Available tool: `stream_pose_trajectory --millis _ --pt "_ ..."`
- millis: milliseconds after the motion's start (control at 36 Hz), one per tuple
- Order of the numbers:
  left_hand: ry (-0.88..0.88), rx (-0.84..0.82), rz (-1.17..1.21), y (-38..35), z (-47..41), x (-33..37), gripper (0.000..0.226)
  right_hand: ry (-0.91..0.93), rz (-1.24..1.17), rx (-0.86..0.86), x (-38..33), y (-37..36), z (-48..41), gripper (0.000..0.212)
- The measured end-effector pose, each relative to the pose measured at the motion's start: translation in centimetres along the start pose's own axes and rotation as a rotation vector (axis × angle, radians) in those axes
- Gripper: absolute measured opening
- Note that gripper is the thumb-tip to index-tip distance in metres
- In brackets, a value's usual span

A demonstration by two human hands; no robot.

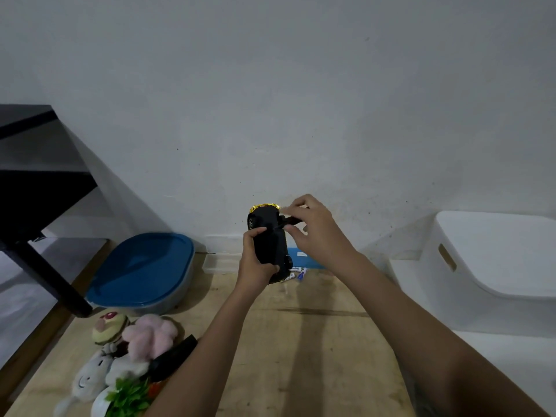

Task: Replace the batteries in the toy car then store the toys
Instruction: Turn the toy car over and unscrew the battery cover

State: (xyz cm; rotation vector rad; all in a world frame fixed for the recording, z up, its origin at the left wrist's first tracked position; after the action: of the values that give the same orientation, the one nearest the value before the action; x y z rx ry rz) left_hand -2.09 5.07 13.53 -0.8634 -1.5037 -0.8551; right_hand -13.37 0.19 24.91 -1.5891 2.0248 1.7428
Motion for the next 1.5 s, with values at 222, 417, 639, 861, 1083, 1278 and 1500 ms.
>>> stream_pose_trajectory --millis 222,417,639,861,1083,1278,1500 --pt "0.006 0.038 0.07 0.5 0.8 0.9 0.066 -0.057 0.167 -0.015 0.6 -0.3 -0.5 0.019" --pt "-0.015 0.048 0.053 1.1 0.6 1.6 0.061 -0.087 0.093 -0.077 0.5 -0.4 -0.6 0.032" --pt "0.006 0.06 0.084 1.1 0.5 1.6 0.059 -0.052 -0.011 -0.037 -0.1 -0.2 -1.3 0.015" --pt "0.026 0.095 0.093 1.3 0.4 1.5 0.06 -0.12 0.154 -0.059 0.4 -0.6 -1.4 0.022" --pt "0.056 0.123 0.05 1.6 0.2 0.4 0.064 -0.112 0.205 -0.15 1.5 -2.0 -0.9 0.025" --pt "0.106 0.114 0.045 1.9 0.9 -1.9 0.065 -0.117 -0.035 -0.052 4.3 -0.8 0.3 0.013" --pt "0.235 0.095 0.022 2.2 3.2 -7.6 0.066 -0.706 -0.257 0.092 19.4 -3.7 8.7 0.012"
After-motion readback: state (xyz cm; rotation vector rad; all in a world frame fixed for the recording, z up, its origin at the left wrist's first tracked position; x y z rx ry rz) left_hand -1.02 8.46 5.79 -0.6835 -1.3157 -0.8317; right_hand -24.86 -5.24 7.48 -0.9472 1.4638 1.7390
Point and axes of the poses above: each hand's wrist, its own z-axis away from the middle knuckle, its own y-axis out of the back of the hand, x = y × z, the point moved 8 cm from there along -z, towards the middle knuckle, and after that the axes turned 5 degrees about -y, right-handed, at the moved point
